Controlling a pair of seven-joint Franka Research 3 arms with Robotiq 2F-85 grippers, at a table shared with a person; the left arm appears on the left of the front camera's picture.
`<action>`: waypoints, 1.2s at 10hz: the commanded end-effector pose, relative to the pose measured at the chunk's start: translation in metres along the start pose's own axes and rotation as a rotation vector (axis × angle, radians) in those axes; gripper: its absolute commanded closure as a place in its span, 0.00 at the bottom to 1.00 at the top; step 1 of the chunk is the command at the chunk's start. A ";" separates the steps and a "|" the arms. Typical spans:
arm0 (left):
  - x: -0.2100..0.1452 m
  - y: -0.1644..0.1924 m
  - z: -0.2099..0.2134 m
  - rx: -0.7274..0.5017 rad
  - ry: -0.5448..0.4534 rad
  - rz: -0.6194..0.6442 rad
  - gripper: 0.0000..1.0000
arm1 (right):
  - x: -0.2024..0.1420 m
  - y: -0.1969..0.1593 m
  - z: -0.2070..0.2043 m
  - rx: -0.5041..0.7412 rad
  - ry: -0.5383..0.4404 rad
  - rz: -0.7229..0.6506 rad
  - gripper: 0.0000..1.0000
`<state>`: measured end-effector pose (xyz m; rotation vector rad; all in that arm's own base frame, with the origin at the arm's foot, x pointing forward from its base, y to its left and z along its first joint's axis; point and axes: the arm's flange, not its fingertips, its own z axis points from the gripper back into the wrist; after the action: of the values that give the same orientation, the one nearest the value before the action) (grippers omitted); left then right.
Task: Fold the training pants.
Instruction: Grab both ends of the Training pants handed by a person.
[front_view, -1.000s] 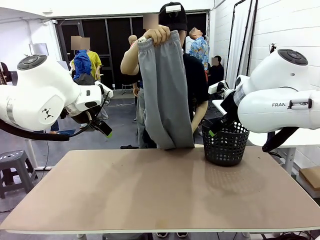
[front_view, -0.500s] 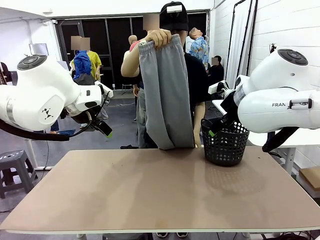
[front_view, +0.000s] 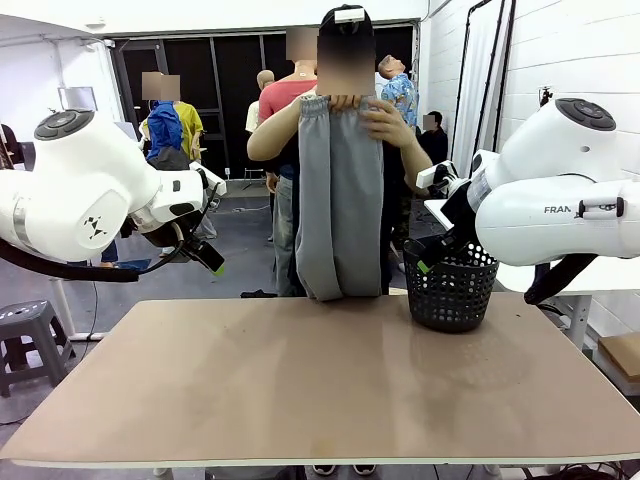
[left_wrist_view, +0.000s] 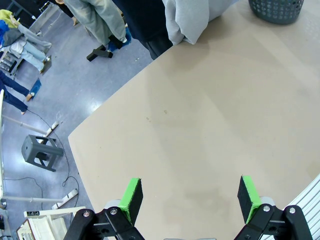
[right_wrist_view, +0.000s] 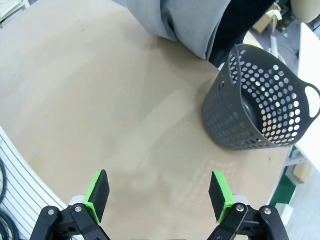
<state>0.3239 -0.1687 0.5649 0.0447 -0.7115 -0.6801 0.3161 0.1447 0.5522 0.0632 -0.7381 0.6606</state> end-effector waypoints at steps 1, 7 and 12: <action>0.000 0.000 0.000 -0.002 0.006 -0.002 0.00 | -0.001 0.001 0.001 0.003 0.009 0.003 0.00; 0.000 0.000 0.000 -0.002 0.006 -0.002 0.00 | -0.001 0.001 0.001 0.003 0.009 0.003 0.00; 0.000 0.000 0.000 -0.002 0.006 -0.002 0.00 | -0.001 0.001 0.001 0.003 0.009 0.003 0.00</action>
<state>0.3239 -0.1687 0.5649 0.0447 -0.7115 -0.6801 0.3161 0.1447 0.5522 0.0632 -0.7381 0.6606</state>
